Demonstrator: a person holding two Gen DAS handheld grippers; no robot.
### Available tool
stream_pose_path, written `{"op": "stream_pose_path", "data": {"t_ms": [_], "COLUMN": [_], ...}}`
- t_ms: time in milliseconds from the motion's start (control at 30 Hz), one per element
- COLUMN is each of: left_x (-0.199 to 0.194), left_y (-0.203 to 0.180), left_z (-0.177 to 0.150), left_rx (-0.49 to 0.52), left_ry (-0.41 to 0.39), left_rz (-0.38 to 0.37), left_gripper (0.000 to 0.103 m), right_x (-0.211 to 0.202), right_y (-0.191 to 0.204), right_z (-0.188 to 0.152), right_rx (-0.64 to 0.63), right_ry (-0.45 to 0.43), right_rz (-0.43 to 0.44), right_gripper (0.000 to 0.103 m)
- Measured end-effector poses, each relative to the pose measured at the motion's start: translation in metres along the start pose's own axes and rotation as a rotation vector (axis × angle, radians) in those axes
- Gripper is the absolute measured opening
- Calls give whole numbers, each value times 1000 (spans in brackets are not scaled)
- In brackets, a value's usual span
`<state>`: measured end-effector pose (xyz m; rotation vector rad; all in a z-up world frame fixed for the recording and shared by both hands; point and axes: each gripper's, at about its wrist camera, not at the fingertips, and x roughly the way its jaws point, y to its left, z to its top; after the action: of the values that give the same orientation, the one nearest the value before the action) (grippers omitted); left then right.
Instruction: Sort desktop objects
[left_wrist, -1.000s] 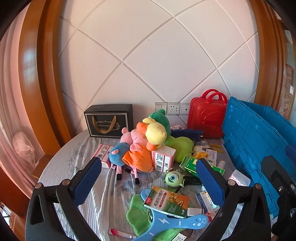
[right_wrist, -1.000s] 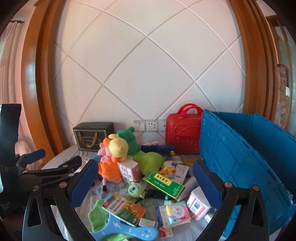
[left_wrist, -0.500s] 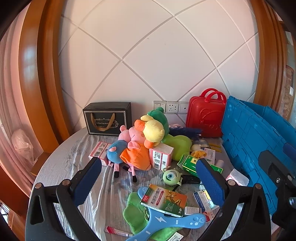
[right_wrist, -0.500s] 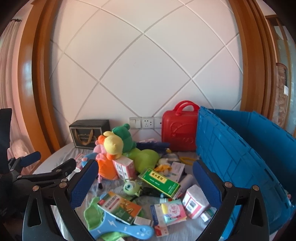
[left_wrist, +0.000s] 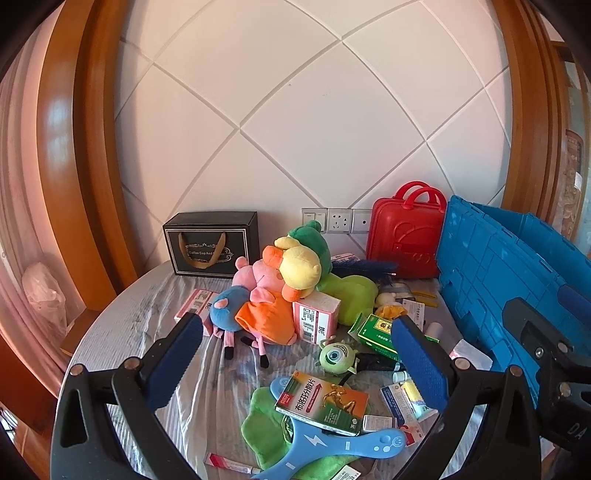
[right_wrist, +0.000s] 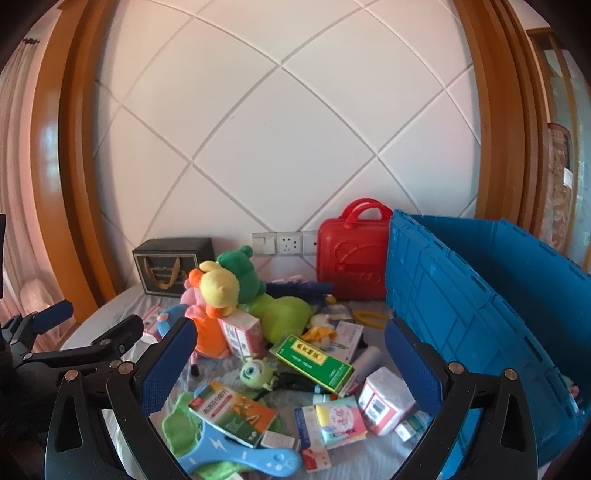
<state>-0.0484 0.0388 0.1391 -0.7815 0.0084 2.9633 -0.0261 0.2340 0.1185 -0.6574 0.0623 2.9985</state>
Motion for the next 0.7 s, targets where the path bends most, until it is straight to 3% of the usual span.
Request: {"op": "stream_pose_path", "data": {"t_ms": [367, 700], "left_x": [0, 8], "left_y": [-15, -8], "left_z": [-3, -4], "left_rx": [41, 5], "left_ry": [-18, -3], "left_rz": [19, -18], "left_gripper": [103, 103], "right_x": [-2, 3], "right_y": [-9, -9], "right_z": [-1, -2], "right_rx": [-1, -9], "right_ry": [-5, 5], "right_rz": [-23, -34], "right_gripper": [103, 103]}}
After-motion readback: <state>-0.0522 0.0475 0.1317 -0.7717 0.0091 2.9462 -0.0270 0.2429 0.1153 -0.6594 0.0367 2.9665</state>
